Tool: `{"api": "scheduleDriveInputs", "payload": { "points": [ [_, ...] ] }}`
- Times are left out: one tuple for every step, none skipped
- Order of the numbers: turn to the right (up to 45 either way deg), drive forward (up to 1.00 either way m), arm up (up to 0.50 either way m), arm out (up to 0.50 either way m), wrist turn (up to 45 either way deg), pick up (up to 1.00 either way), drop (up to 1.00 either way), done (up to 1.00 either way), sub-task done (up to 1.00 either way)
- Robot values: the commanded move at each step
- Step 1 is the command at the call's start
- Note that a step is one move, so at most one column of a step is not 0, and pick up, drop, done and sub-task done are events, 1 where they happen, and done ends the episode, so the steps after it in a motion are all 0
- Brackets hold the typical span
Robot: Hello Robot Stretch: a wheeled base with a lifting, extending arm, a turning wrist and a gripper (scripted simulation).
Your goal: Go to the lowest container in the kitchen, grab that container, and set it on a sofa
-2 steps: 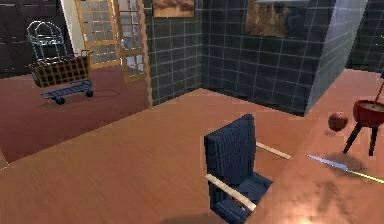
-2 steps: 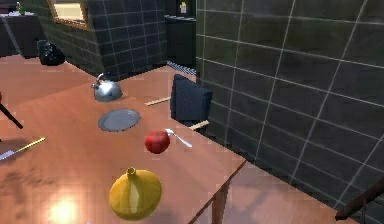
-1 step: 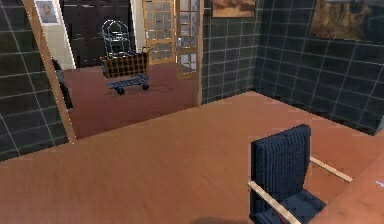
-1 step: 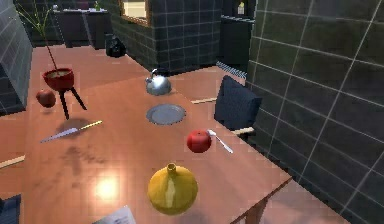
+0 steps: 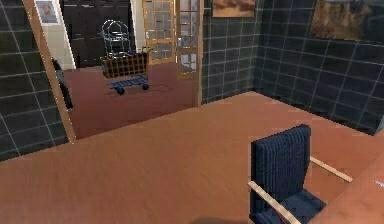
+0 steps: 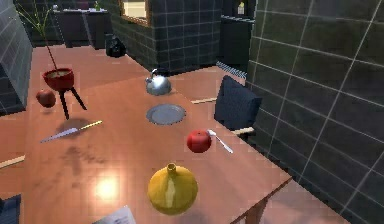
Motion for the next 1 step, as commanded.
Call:
{"api": "scheduleDriveInputs", "payload": {
  "points": [
    [0.0, 0.0, 0.38, 0.0, 0.0, 0.0, 0.0, 0.0, 0.0]
  ]
}}
